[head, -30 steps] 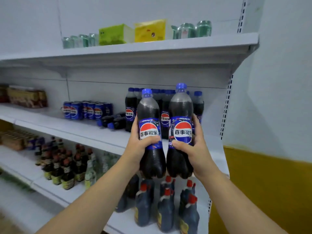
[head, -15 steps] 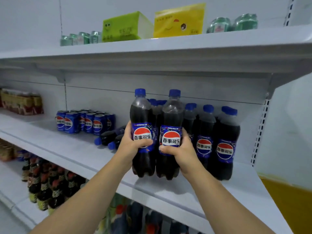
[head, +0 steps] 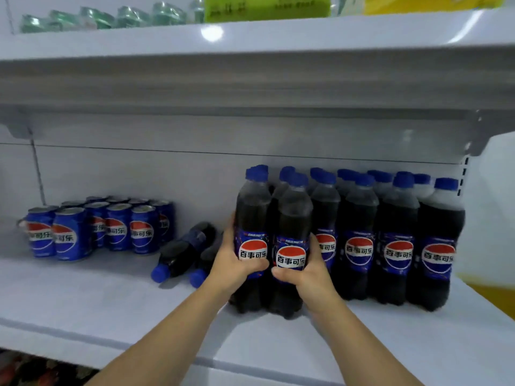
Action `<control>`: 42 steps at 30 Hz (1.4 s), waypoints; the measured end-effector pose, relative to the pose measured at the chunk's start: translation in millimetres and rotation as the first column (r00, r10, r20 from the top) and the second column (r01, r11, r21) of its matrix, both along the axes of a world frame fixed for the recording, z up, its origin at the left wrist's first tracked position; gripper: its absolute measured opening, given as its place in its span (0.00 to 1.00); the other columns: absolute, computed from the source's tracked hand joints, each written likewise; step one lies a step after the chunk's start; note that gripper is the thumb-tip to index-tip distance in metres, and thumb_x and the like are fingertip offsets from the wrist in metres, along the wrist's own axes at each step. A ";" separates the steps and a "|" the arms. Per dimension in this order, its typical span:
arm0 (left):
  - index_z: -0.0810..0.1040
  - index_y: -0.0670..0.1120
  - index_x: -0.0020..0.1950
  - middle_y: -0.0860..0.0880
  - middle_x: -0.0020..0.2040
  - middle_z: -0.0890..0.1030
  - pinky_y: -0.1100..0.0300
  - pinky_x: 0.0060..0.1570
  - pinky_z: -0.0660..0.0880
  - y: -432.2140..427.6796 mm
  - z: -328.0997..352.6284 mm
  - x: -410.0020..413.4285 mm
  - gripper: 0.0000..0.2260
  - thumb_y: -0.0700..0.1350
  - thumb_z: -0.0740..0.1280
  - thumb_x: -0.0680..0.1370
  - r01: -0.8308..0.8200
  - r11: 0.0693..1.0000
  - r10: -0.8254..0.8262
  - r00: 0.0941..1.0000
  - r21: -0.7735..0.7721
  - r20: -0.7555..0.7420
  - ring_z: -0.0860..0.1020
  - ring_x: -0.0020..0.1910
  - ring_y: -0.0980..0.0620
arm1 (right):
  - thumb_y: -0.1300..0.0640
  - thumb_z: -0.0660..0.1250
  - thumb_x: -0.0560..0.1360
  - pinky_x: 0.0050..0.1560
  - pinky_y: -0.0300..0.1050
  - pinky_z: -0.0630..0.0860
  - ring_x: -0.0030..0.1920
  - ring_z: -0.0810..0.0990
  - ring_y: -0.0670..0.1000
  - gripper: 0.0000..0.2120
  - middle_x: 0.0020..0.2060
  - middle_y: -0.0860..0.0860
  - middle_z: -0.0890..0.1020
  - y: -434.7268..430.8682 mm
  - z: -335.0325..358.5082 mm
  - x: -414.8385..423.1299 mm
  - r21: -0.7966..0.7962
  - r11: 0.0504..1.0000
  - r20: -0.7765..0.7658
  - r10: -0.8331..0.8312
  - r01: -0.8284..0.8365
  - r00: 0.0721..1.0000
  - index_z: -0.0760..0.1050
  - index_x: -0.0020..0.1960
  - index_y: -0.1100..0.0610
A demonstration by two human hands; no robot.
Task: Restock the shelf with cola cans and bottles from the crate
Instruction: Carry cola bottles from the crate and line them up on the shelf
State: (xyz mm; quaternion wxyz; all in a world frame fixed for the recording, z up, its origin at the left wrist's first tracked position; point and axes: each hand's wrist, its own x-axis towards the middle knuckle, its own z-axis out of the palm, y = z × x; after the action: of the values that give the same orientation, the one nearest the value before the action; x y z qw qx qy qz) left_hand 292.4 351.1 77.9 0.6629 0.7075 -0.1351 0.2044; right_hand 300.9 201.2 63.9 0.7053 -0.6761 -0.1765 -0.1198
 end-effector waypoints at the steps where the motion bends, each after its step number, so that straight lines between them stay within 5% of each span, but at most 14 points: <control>1: 0.64 0.62 0.64 0.49 0.60 0.77 0.58 0.53 0.78 1.9 -3.8 2.8 0.40 0.43 0.76 0.56 0.007 1.000 -0.008 1.000 0.009 0.015 0.78 0.57 0.55 | 0.76 0.72 0.62 0.57 0.45 0.76 0.56 0.79 0.48 0.41 0.57 0.50 0.79 2.0 -2.4 0.3 -0.009 1.000 0.005 -0.019 0.019 1.000 0.63 0.65 0.45; 4: 0.63 0.64 0.67 0.51 0.63 0.75 0.52 0.59 0.75 6.9 -13.0 12.8 0.40 0.48 0.74 0.57 -0.032 0.999 0.028 0.996 0.042 0.089 0.76 0.61 0.53 | 0.67 0.75 0.59 0.62 0.54 0.74 0.59 0.78 0.48 0.44 0.59 0.48 0.79 6.1 -8.8 -0.1 -0.039 0.996 0.037 -0.077 0.078 0.996 0.62 0.68 0.42; 8: 0.61 0.61 0.70 0.51 0.64 0.72 0.44 0.62 0.72 10.9 -21.5 14.7 0.42 0.54 0.74 0.58 -0.087 0.991 0.079 0.994 0.103 0.079 0.73 0.63 0.52 | 0.67 0.75 0.66 0.62 0.42 0.72 0.63 0.74 0.41 0.45 0.63 0.41 0.74 12.0 -13.6 -6.8 -0.151 0.971 0.122 -0.166 0.184 0.978 0.57 0.65 0.30; 13: 0.63 0.56 0.70 0.57 0.62 0.75 0.47 0.62 0.73 13.6 -27.4 8.3 0.37 0.58 0.72 0.63 -0.156 0.970 0.134 0.983 0.186 0.127 0.73 0.63 0.56 | 0.58 0.76 0.67 0.66 0.42 0.69 0.66 0.70 0.39 0.43 0.66 0.40 0.71 7.4 -15.3 -15.0 -0.279 0.916 0.194 -0.239 0.288 0.951 0.55 0.72 0.39; 17: 0.64 0.55 0.70 0.56 0.61 0.76 0.48 0.61 0.74 13.0 -29.4 9.2 0.36 0.52 0.75 0.65 -0.171 0.967 0.150 0.981 0.191 0.121 0.74 0.61 0.57 | 0.55 0.76 0.66 0.56 0.25 0.68 0.60 0.71 0.32 0.42 0.61 0.37 0.73 1.0 -16.9 -15.9 -0.331 0.873 0.224 -0.296 0.358 0.928 0.56 0.71 0.38; 21: 0.60 0.55 0.74 0.51 0.64 0.71 0.59 0.62 0.69 12.7 -30.0 10.2 0.40 0.48 0.76 0.67 -0.208 0.954 0.179 0.973 0.217 0.148 0.71 0.59 0.58 | 0.56 0.76 0.66 0.53 0.20 0.66 0.57 0.69 0.26 0.44 0.58 0.31 0.71 -1.0 -18.6 -12.6 -0.357 0.855 0.239 -0.307 0.377 0.921 0.53 0.71 0.37; 28: 0.61 0.52 0.74 0.52 0.63 0.73 0.64 0.55 0.68 14.6 -31.8 15.9 0.39 0.48 0.76 0.67 -0.188 0.950 0.149 0.975 0.248 0.167 0.70 0.56 0.61 | 0.57 0.76 0.66 0.51 0.21 0.69 0.55 0.71 0.26 0.40 0.56 0.30 0.72 -1.9 -22.9 -5.0 -0.341 0.864 0.220 -0.311 0.371 0.925 0.56 0.65 0.33; 35: 0.60 0.47 0.74 0.44 0.66 0.70 0.49 0.64 0.69 15.5 -28.2 9.9 0.41 0.49 0.76 0.66 -0.230 0.943 0.201 0.970 0.240 0.139 0.69 0.67 0.47 | 0.57 0.74 0.68 0.54 0.24 0.69 0.57 0.71 0.27 0.40 0.59 0.33 0.71 6.1 -18.0 -12.1 -0.323 0.905 0.166 -0.235 0.278 0.958 0.54 0.69 0.39; 39: 0.59 0.44 0.74 0.43 0.68 0.65 0.50 0.66 0.66 20.7 -15.3 -12.7 0.41 0.49 0.76 0.67 -0.361 0.918 0.328 0.925 0.167 0.193 0.67 0.67 0.45 | 0.59 0.72 0.71 0.59 0.39 0.72 0.58 0.75 0.40 0.38 0.58 0.43 0.75 -7.6 -9.8 -28.7 -0.071 0.958 0.034 -0.276 0.277 0.961 0.54 0.74 0.46; 42: 0.63 0.46 0.71 0.47 0.63 0.68 0.51 0.64 0.70 4.0 1.5 -40.9 0.34 0.46 0.75 0.69 -0.356 0.932 0.321 0.898 0.071 0.300 0.69 0.64 0.50 | 0.54 0.72 0.70 0.56 0.45 0.72 0.60 0.74 0.50 0.35 0.59 0.51 0.74 -38.8 -2.6 -57.9 -0.035 0.935 0.001 -0.354 0.354 0.935 0.58 0.71 0.46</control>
State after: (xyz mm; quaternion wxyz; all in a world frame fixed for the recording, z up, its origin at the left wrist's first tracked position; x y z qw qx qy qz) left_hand 251.6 355.1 79.5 0.5457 0.7233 -0.1157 0.4070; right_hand 243.0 162.4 61.3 0.6608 -0.7092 -0.0522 -0.2399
